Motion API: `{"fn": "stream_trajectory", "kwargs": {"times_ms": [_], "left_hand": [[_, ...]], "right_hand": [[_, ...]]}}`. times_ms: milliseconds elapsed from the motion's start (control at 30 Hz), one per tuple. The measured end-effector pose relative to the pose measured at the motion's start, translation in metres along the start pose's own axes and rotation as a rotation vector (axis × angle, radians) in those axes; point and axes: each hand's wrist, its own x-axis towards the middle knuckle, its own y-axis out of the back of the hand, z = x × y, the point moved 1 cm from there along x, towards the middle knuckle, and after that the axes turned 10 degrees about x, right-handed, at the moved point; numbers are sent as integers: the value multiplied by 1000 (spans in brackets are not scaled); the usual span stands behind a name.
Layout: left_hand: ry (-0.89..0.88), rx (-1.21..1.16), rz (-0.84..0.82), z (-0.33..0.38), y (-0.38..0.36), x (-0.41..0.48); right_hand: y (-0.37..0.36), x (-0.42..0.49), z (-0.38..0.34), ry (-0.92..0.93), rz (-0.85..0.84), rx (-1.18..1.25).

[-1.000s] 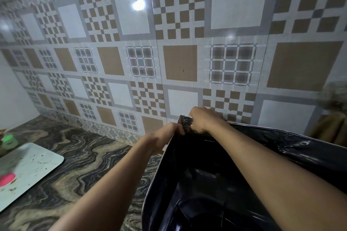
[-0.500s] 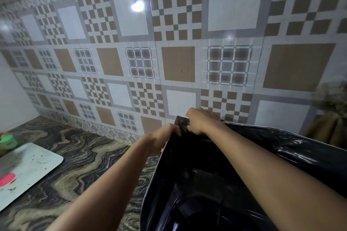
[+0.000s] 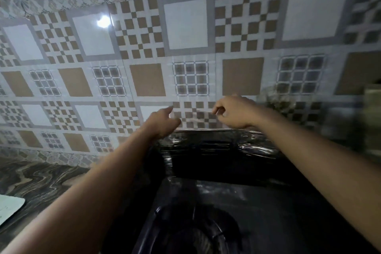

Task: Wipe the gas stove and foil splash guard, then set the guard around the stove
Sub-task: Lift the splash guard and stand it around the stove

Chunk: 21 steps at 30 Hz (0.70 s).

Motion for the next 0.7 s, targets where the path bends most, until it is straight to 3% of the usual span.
{"fn": "stream_trajectory", "kwargs": {"times_ms": [167,267,700], "left_hand": [[-319,155,-26,87,-37,-1],[-403,226,-43,119,-61,4],[-428,258,99,124,-91,17]], "right_hand": [[29,-58,81,-148,-34,-59],[27,-82,102,-126,-16,-58],[-15,-42,91,-54,22,55]]}}
